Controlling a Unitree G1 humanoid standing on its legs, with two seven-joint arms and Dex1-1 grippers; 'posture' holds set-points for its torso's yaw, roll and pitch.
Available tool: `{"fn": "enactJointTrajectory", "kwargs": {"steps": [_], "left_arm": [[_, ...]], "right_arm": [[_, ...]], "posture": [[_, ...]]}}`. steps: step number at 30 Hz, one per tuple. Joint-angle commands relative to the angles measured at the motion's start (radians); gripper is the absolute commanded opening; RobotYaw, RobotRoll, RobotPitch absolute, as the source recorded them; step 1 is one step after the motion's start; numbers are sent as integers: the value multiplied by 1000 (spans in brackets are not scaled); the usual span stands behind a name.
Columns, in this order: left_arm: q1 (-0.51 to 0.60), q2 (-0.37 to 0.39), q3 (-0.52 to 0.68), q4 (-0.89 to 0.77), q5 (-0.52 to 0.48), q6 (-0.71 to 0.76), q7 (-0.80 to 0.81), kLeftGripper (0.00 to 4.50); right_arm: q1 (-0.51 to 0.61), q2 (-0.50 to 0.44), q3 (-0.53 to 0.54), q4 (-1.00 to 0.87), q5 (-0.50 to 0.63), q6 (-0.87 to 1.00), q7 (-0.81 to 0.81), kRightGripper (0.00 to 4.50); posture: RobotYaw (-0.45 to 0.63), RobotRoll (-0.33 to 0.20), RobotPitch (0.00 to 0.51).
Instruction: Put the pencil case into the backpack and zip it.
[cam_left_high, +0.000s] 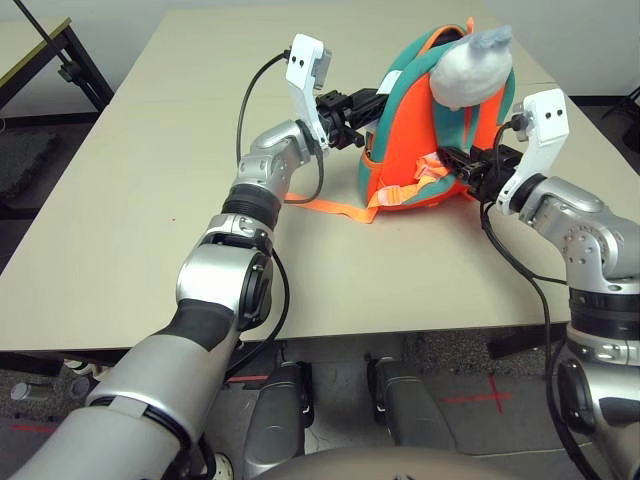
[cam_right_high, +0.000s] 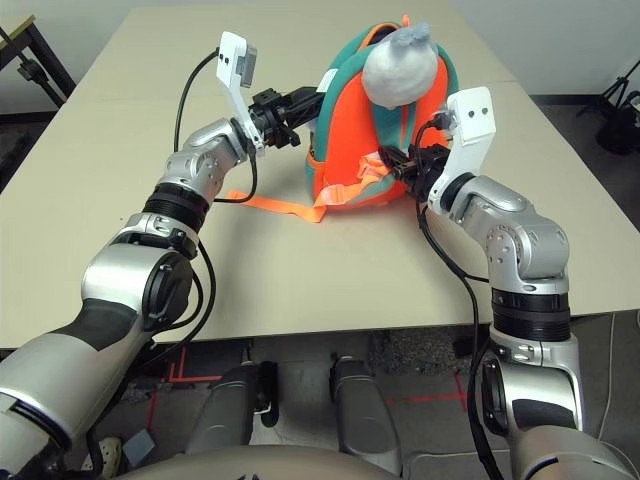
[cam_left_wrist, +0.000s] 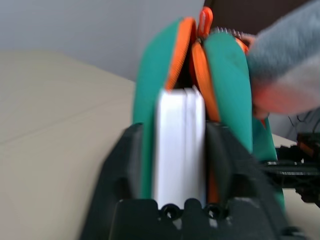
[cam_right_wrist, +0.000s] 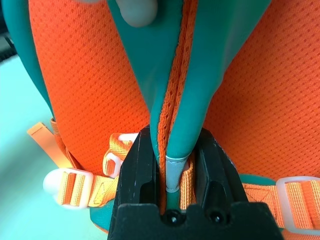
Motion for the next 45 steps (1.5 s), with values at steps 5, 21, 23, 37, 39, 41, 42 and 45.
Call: {"fn": "enactJointTrajectory", "kwargs": {"steps": [5, 21, 23, 37, 39, 41, 42, 45], "left_arm": [[1, 59, 93, -135, -90, 74, 34, 4500], [120, 143, 123, -423, -163, 245, 132, 4500], [134, 145, 124, -446, -167, 259, 142, 4500], [209, 150, 23, -515, -149, 331, 117, 1456], [213, 150, 14, -516, -150, 336, 113, 696], [218, 150, 0, -517, -147, 343, 108, 4], [221, 146, -11, -514, -142, 344, 106, 0], [225, 122, -33, -501, -134, 340, 105, 0]], "right_arm": [[-3, 1, 7, 3, -11, -2, 0, 799], [-22, 10, 22, 50, -28, -27, 28, 799], [-24, 11, 24, 56, -31, -30, 32, 799], [-21, 19, 23, 64, -47, -38, 41, 799], [-18, 18, 22, 62, -48, -38, 40, 799], [-16, 17, 21, 61, -48, -38, 40, 799], [-15, 17, 21, 61, -49, -38, 40, 799], [-16, 19, 20, 62, -51, -37, 39, 799]], "posture": [[-209, 0, 126], [-153, 0, 130], [-150, 0, 130], [-159, 0, 131], [-160, 0, 132], [-160, 0, 133], [-160, 0, 133], [-160, 0, 133]]}}
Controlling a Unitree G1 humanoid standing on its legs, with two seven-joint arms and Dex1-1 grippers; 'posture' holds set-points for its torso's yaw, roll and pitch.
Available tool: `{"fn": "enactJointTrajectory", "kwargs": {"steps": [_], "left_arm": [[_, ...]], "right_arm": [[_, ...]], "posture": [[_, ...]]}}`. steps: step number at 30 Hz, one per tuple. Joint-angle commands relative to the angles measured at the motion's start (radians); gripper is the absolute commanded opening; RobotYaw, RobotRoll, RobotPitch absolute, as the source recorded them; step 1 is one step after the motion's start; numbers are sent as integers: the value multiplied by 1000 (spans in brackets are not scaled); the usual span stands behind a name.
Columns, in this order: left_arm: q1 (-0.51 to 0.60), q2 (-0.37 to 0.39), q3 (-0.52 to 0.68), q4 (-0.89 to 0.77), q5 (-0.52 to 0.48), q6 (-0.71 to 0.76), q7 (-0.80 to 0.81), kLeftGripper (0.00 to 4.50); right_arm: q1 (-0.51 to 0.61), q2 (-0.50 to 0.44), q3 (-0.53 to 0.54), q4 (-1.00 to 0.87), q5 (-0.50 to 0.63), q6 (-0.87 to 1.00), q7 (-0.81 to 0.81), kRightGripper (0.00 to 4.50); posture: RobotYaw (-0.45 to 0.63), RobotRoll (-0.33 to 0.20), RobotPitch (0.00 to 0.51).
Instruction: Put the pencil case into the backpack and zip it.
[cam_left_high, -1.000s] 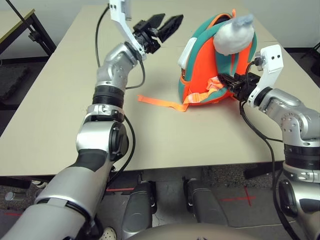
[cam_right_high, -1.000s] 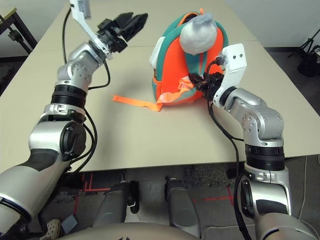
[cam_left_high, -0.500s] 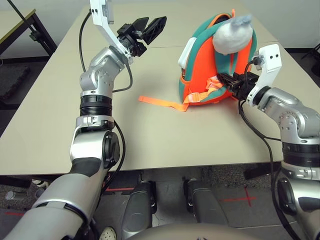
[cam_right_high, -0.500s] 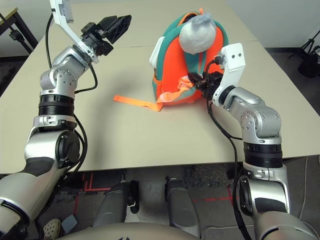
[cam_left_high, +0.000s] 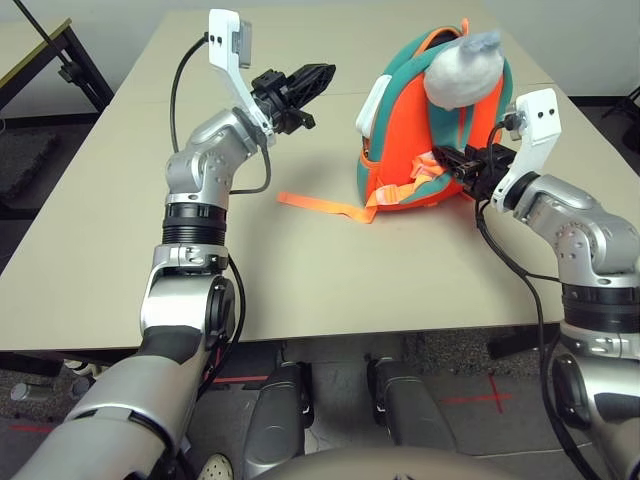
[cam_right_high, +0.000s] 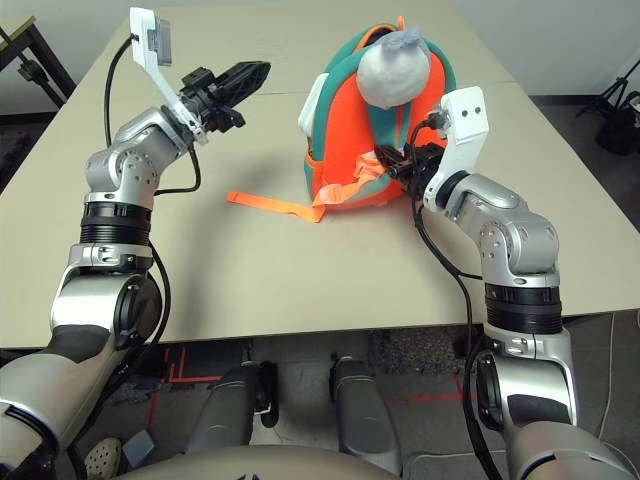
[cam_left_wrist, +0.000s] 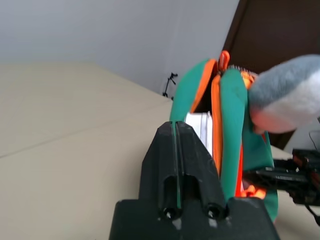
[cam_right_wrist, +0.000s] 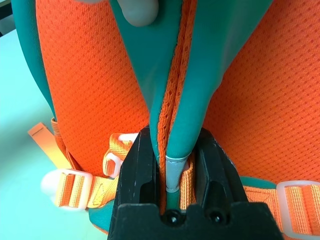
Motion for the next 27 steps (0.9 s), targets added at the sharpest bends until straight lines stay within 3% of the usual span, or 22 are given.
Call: {"fn": "enactJointTrajectory", "kwargs": {"steps": [1, 8, 19, 27], "left_arm": [[16, -32, -38, 7, 16, 3, -7, 0], [-17, -79, -75, 105, 50, -40, -19, 0], [-211, -180, -104, 525, 166, -244, -55, 0], [-223, -183, -79, 584, 178, -277, -88, 0]], "right_arm": [[8, 3, 10, 6, -8, 0, 0, 799], [8, 6, 7, 6, -10, -3, -2, 799], [14, 8, 0, -2, -13, -1, -6, 799], [35, 13, 0, -23, -13, 0, -15, 799]], "posture": [[-161, 0, 133], [-169, 0, 130], [-187, 0, 126], [-219, 0, 118]]}}
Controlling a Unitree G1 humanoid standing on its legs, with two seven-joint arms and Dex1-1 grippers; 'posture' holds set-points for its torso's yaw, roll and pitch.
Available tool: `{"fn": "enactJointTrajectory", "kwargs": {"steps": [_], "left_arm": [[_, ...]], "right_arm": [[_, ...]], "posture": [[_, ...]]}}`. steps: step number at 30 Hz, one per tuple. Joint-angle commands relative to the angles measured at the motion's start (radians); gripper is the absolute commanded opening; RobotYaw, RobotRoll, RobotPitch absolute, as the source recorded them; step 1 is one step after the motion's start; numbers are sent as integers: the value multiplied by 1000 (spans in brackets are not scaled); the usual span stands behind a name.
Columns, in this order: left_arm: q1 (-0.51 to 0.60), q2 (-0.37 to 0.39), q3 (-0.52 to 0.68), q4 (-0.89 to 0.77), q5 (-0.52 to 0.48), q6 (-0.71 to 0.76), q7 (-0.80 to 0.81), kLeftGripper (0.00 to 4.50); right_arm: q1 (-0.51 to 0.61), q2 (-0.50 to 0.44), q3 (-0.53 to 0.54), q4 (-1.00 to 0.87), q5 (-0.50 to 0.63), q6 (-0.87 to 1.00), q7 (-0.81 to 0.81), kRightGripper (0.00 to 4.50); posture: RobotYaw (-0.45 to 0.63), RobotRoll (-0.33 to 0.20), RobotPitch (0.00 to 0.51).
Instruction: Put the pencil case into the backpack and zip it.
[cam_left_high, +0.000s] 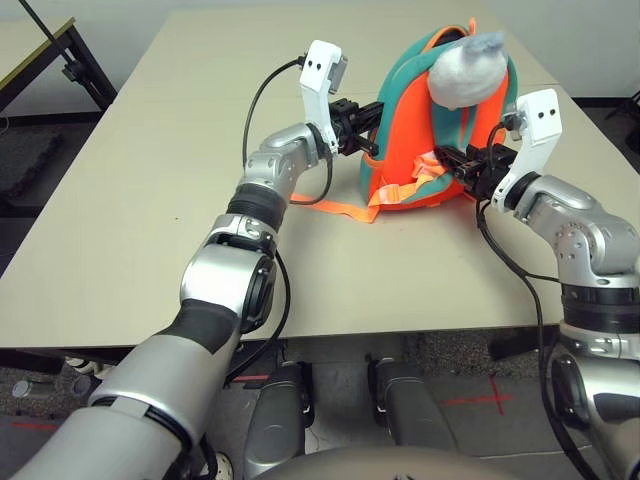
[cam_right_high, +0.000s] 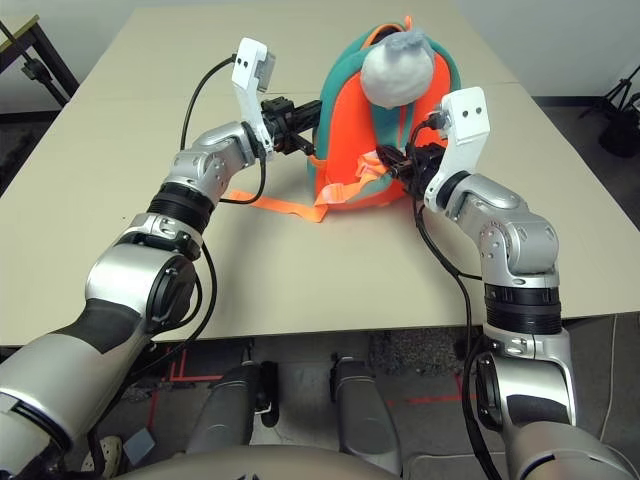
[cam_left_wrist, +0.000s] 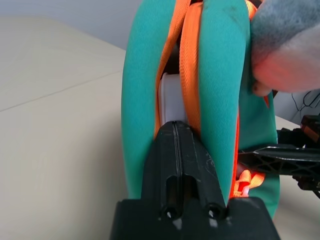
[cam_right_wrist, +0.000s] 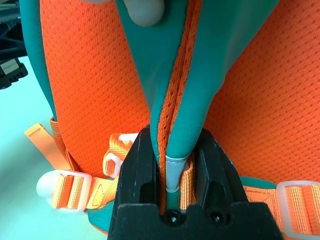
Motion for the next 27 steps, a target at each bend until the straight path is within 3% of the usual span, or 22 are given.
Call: {"fn": "enactJointTrajectory", "kwargs": {"steps": [1, 10, 15, 19, 27], "left_arm": [[6, -5, 3, 26, 17, -1, -25, 0], [36, 44, 49, -74, -13, 27, -38, 0], [71, 83, 81, -213, -43, 93, -29, 0], [123, 121, 94, -405, -99, 205, -39, 964], [175, 182, 120, -641, -191, 367, -2, 4171]], "right_arm": [[26, 9, 5, -19, -1, 5, -6, 799], [15, 10, 10, -7, -7, -4, -4, 799], [8, 9, 14, -1, -8, -7, -1, 799], [8, 9, 16, 2, -10, -9, 2, 799], [8, 12, 20, 11, -13, -14, 6, 799]], "posture": [[-219, 0, 118], [-215, 0, 107], [-214, 0, 108], [-211, 0, 108], [-204, 0, 105]]}}
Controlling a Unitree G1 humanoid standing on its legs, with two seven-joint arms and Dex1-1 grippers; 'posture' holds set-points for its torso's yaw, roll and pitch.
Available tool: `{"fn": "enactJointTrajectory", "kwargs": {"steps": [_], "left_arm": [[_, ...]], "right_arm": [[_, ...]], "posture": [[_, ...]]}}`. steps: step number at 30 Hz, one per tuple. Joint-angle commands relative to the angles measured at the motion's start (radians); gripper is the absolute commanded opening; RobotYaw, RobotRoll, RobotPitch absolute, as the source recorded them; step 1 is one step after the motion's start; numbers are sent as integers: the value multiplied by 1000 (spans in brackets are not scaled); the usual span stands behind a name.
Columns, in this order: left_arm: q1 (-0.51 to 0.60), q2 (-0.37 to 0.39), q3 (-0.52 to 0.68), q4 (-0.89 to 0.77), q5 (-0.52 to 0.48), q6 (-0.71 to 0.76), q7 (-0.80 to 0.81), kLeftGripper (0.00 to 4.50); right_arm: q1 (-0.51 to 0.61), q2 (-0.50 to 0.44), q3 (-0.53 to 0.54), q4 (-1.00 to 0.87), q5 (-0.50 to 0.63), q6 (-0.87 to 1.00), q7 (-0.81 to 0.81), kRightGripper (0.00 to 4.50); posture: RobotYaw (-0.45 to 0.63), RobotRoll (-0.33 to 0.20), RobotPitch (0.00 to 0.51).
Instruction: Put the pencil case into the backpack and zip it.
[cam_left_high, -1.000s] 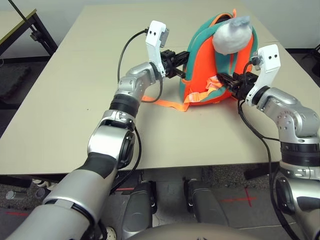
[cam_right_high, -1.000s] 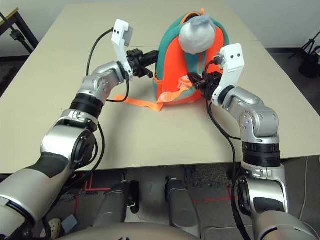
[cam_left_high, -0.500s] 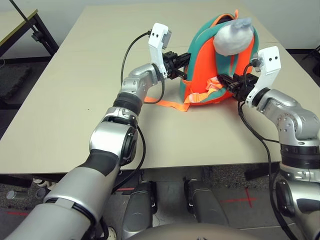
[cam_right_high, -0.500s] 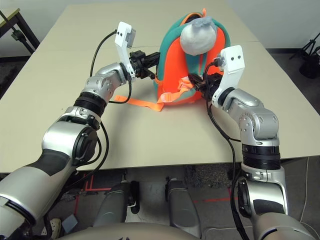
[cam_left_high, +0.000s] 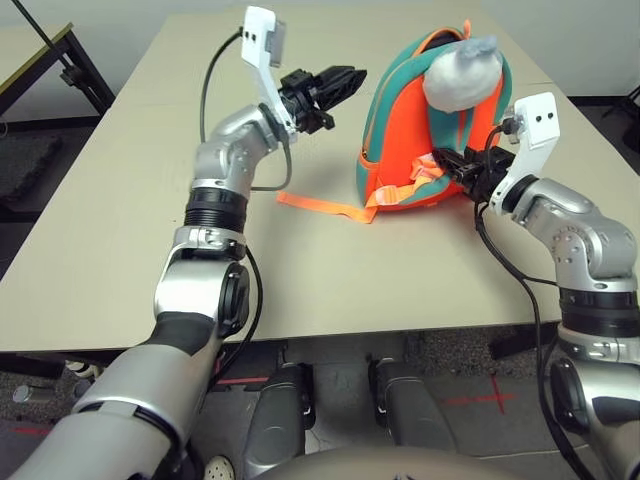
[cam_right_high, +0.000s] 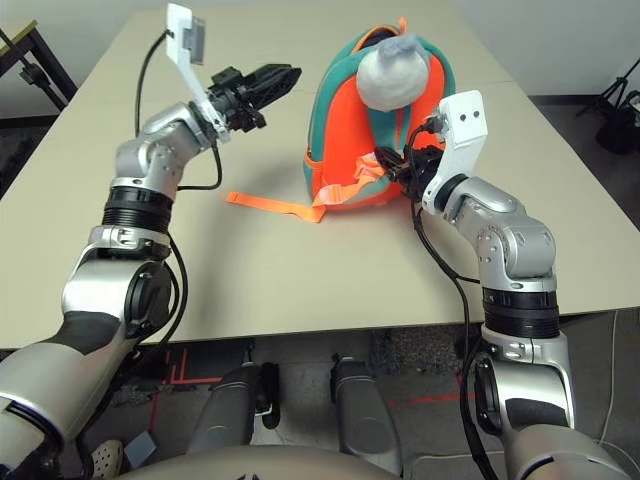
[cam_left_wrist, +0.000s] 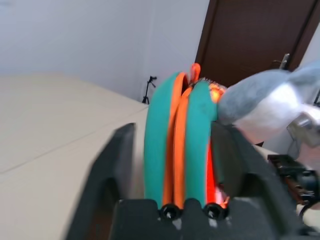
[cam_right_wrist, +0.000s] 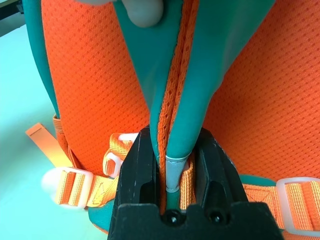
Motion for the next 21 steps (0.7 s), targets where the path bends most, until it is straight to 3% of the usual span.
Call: {"fn": "enactJointTrajectory", "kwargs": {"steps": [1, 12, 21], "left_arm": [[30, 30, 3, -110, -50, 86, 6, 4473], [93, 59, -89, -276, -76, 210, -18, 4500], [85, 44, -176, -240, -8, 189, 13, 4500]], "right_arm": [[0, 4, 15, 20, -9, -4, 6, 799], [-16, 9, 23, 47, -19, -18, 16, 799], [-19, 13, 20, 54, -26, -21, 18, 799]], "posture": [[-204, 0, 105], [-190, 0, 108], [-179, 0, 113]]}}
